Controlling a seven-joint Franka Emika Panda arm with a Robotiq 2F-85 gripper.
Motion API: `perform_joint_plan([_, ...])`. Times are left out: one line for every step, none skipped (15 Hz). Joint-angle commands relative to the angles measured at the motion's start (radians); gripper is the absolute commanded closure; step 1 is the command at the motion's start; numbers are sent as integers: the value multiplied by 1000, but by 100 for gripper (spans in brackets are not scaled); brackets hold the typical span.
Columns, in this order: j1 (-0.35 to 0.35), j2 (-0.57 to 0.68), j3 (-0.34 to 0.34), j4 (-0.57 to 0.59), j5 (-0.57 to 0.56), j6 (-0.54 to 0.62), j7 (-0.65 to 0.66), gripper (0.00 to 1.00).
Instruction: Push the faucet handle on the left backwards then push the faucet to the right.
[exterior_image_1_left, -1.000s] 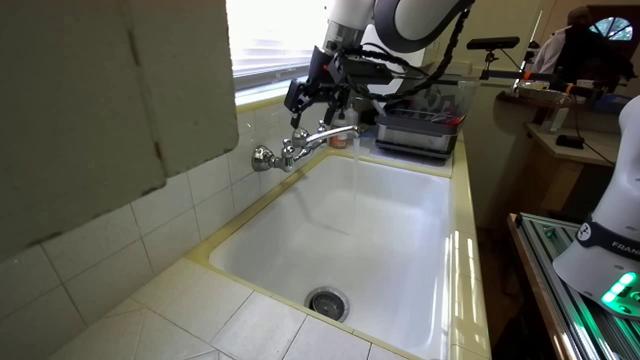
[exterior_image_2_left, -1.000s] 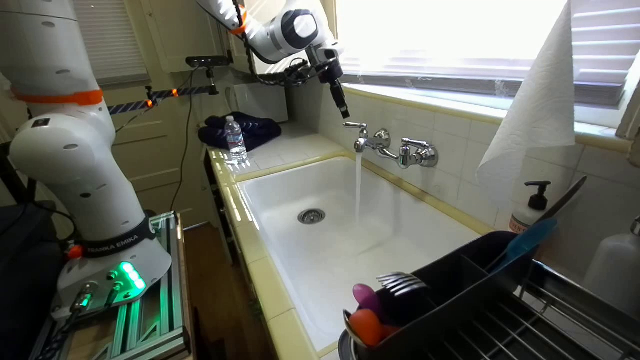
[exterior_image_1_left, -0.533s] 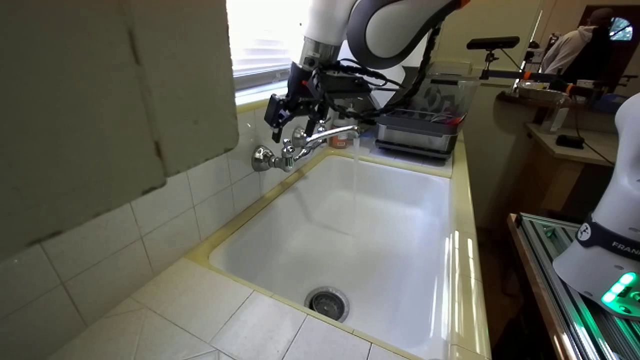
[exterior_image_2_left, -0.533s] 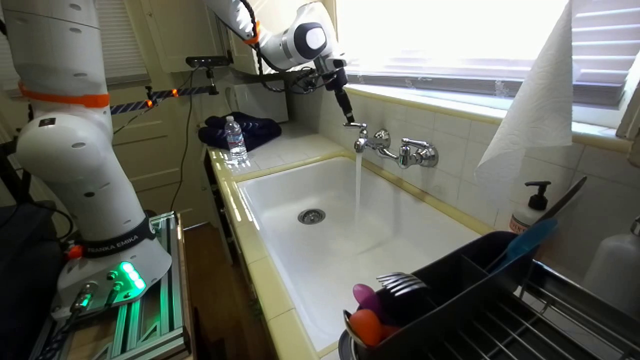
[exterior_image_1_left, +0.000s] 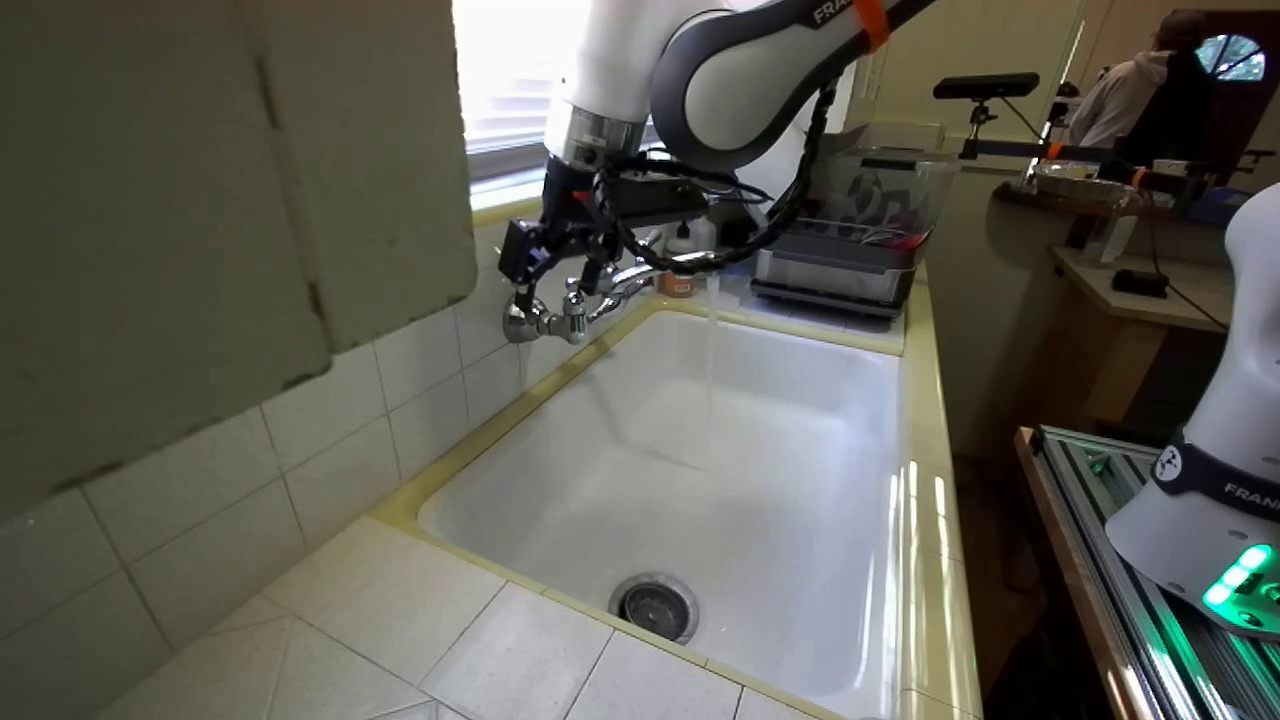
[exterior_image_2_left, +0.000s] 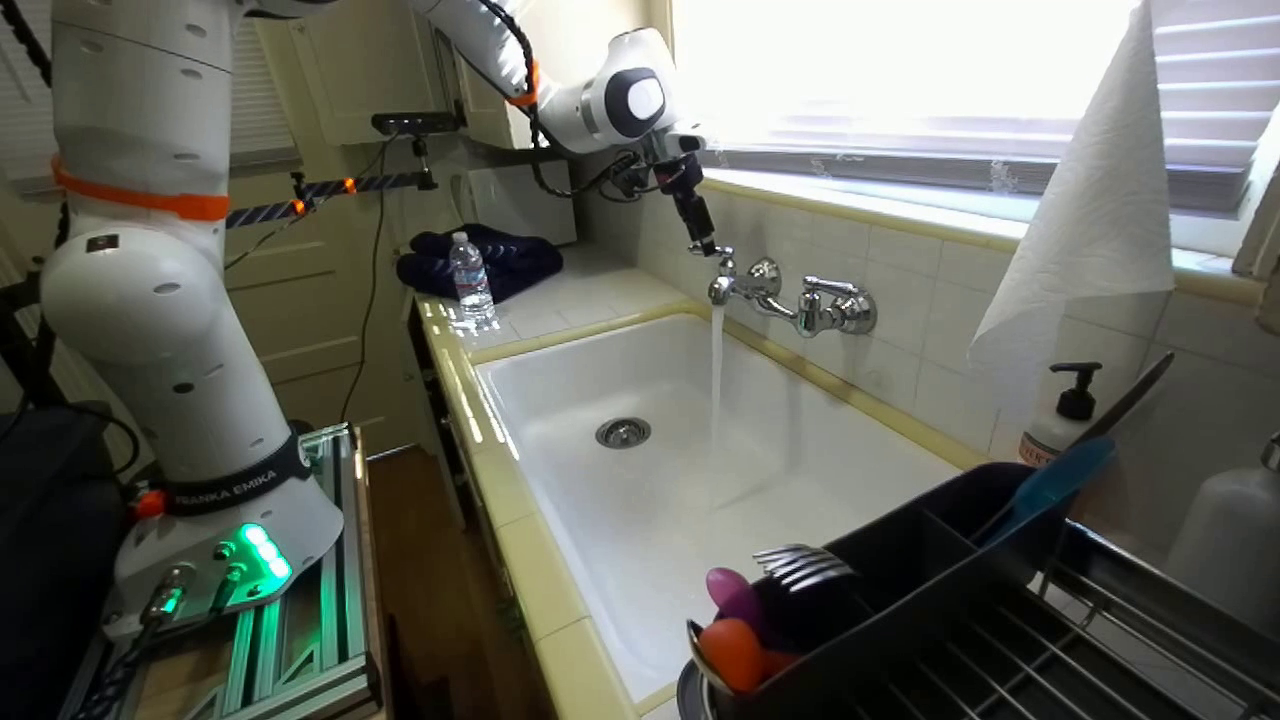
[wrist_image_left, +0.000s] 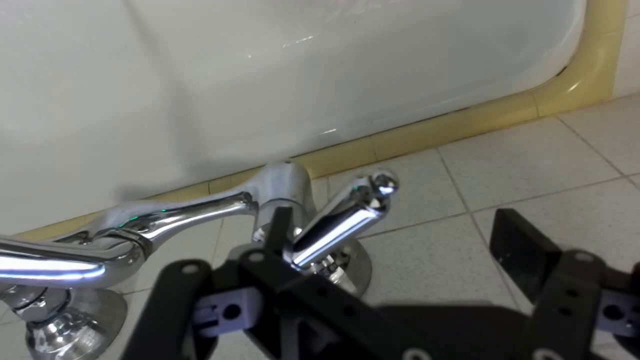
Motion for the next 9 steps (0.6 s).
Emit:
perform_joint_plan([30, 59, -18, 58, 48, 25, -69, 0])
perform_joint_plan([32, 62, -19, 62, 53, 24, -77, 0])
perform_joint_plan([35, 67, -20, 68, 60, 22, -83, 0])
perform_joint_plan([37, 70, -20, 72, 69, 16, -87, 0])
perform_joint_plan([40, 72, -18, 76, 80, 8, -91, 0])
perform_joint_plan([42, 75, -16, 83, 93, -10, -94, 0])
perform_joint_plan([46, 79, -16, 90, 101, -20, -92, 0])
perform_joint_plan([48, 82, -15, 98, 115, -32, -93, 0])
perform_joint_plan([52, 88, -19, 108, 115, -39, -91, 0])
